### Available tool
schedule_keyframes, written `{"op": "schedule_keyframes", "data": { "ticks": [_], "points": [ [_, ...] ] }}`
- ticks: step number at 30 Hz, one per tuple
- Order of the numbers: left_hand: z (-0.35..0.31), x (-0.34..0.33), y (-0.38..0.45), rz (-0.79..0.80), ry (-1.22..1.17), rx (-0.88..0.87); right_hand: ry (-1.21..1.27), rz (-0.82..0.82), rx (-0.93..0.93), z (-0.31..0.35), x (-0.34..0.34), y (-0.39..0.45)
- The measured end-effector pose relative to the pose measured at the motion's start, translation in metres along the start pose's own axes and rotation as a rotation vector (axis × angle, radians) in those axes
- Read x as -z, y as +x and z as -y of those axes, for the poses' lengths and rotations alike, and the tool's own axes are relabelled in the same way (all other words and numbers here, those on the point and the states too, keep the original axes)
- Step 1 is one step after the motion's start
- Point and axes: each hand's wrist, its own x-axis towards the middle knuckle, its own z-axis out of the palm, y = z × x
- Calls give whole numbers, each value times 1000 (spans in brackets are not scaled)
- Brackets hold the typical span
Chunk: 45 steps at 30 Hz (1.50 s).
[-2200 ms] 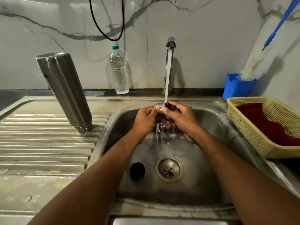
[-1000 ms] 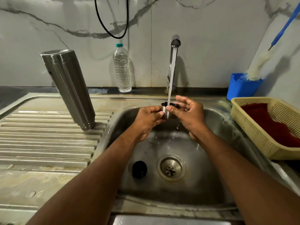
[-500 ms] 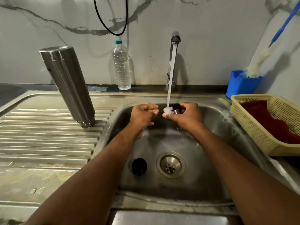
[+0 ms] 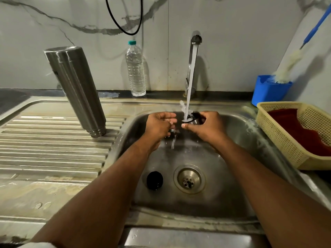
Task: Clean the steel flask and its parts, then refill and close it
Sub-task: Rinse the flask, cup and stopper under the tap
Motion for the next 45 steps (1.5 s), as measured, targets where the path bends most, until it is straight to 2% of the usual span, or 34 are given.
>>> {"op": "schedule_keyframes", "data": {
  "ticks": [5,8,11,13,15,16,20,28,34,40,45],
  "points": [
    [-1,0,0,-10,-18,14,7,-13,6,0,1,1],
    [-1,1,-1,-16,-25,7,-82,31,37,1,-2,0],
    [-2,1,-3,7,-50,5,-44,90,23,2,-3,1],
    [-3,0,-4,44,-53,-2,-150,92,69,-2,-3,3],
    [-5,0,-5,90,-45,-17,-333,37,130,-7,-4,6],
    [-5,0,-6,118,-45,-24,-346,6,145,-7,-4,6],
    [-7,0,-8,218,-26,-101,-216,-58,164,-3,-3,4],
    [-7,6,-10,293,28,-177,24,-25,224,3,2,4],
    [-9,8,-8,329,-83,-131,193,-45,213,7,3,2],
    [-7,4,-10,351,-40,-180,167,178,164,15,-1,0],
    [-9,5,-9,332,-30,-230,149,-44,233,21,3,-6]
  ]
}}
